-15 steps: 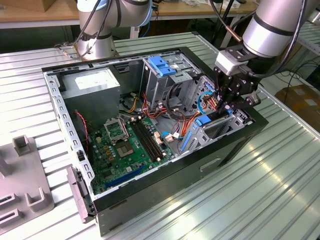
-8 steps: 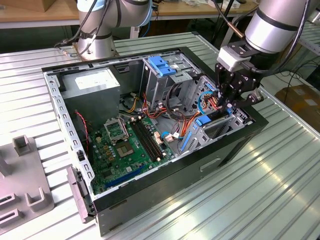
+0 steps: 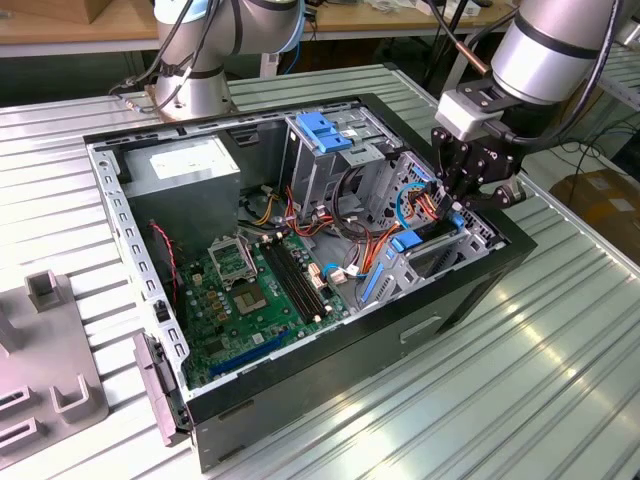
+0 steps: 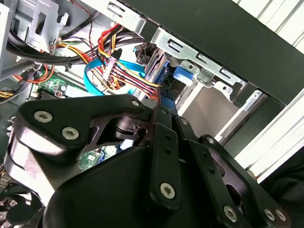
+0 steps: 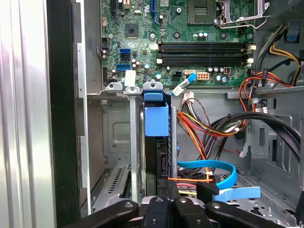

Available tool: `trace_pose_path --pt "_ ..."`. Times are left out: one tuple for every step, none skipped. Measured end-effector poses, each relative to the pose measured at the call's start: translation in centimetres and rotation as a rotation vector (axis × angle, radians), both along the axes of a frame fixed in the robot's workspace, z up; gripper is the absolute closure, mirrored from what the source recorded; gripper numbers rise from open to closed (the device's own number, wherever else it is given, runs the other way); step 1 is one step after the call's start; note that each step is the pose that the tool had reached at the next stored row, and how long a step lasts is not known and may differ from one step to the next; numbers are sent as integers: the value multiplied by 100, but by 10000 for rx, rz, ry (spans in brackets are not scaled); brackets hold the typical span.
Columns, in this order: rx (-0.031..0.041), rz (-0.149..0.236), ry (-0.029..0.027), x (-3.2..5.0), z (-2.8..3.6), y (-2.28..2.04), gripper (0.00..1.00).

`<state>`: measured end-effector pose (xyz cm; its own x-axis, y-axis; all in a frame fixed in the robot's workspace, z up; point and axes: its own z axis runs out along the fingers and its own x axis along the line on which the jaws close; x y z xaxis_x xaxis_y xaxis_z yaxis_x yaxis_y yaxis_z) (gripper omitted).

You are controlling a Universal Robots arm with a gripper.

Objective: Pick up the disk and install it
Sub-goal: 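Insert the first disk wire, then insert the second disk wire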

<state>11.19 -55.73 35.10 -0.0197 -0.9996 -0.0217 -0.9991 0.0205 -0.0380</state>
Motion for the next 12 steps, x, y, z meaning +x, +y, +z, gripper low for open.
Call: trace_pose_path --pt "0 0 0 0 0 0 90" --pt "0 0 0 0 0 0 90" --pt "0 1 0 0 0 0 90" --pt "0 1 0 0 1 0 90" --pt "0 0 0 0 2 0 90" --pt "0 1 0 0 3 0 90" --pt "1 1 0 0 4 0 90" --pt "0 0 0 0 4 0 90" --pt "-1 0 -5 -1 4 0 90" --pt "-3 1 -12 -1 5 0 90" --pt "-4 2 -18 -1 5 0 90" --pt "-3 1 -28 -3 4 0 90"
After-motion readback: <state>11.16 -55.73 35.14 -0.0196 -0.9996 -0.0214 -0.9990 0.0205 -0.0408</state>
